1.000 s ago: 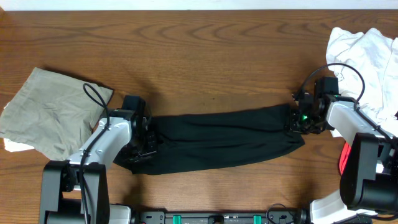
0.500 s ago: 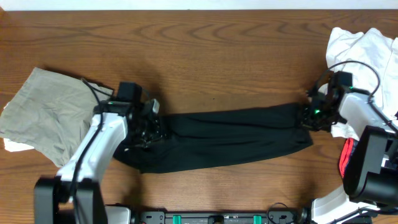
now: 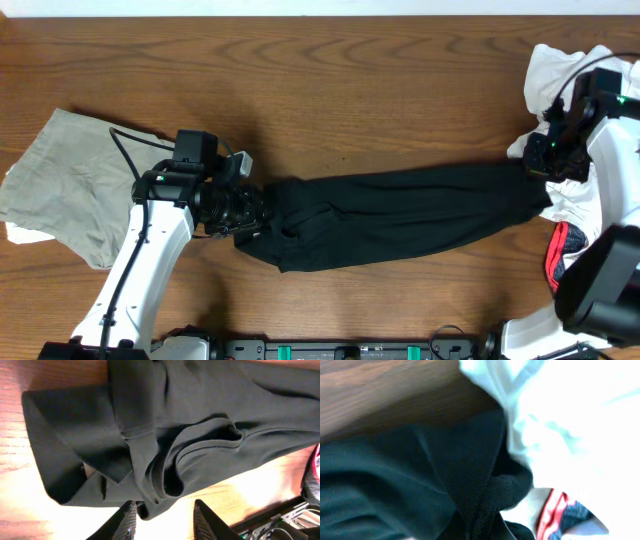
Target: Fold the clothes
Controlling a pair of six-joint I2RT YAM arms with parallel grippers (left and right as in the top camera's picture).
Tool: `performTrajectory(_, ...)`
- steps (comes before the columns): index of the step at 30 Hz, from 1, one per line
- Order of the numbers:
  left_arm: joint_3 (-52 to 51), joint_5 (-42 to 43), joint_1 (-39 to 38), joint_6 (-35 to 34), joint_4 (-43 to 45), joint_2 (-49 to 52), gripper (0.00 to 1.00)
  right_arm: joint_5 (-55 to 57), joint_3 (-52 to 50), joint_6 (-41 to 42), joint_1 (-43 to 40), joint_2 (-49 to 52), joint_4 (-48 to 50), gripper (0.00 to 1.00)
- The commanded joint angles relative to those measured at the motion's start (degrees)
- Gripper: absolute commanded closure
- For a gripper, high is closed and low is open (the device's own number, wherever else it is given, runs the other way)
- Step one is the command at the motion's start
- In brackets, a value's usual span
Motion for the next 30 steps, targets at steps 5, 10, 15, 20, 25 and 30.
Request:
performTrajectory(5, 0.55, -1.42, 0.24, 0.83, -0.39, -0.2, 0.62, 1.25, 0.96, 7.85, 13.77, -1.81, -4.52, 0.99)
performTrajectory(10, 0.46, -1.42, 0.24, 0.85, -0.63, -0.2, 0.62, 1.27, 0.96, 14.71, 22.38, -1.81, -4.22, 0.99)
performTrajectory(15, 0.46, -1.42, 0.24, 0.85, -0.61, -0.2, 0.62, 2.16, 0.59, 20.68, 29.05, -1.46, -3.67, 0.99)
performTrajectory(20, 0.35, -1.42, 0.24, 0.96, -1.03, -0.2, 0.62, 2.58, -0.87, 25.05, 33.99, -0.39, -1.53, 0.99)
performTrajectory(25, 0.28, -1.42, 0.24, 1.92, -1.51, -0.2, 0.62, 2.56, -0.87, 27.65, 37.42, 1.27, 0.35, 0.99)
performTrajectory(30, 0.2, -1.42, 0.24, 1.92, -1.64, -0.2, 0.62, 2.56, -0.87, 31.15, 39.91, 1.55, 2.03, 0.99)
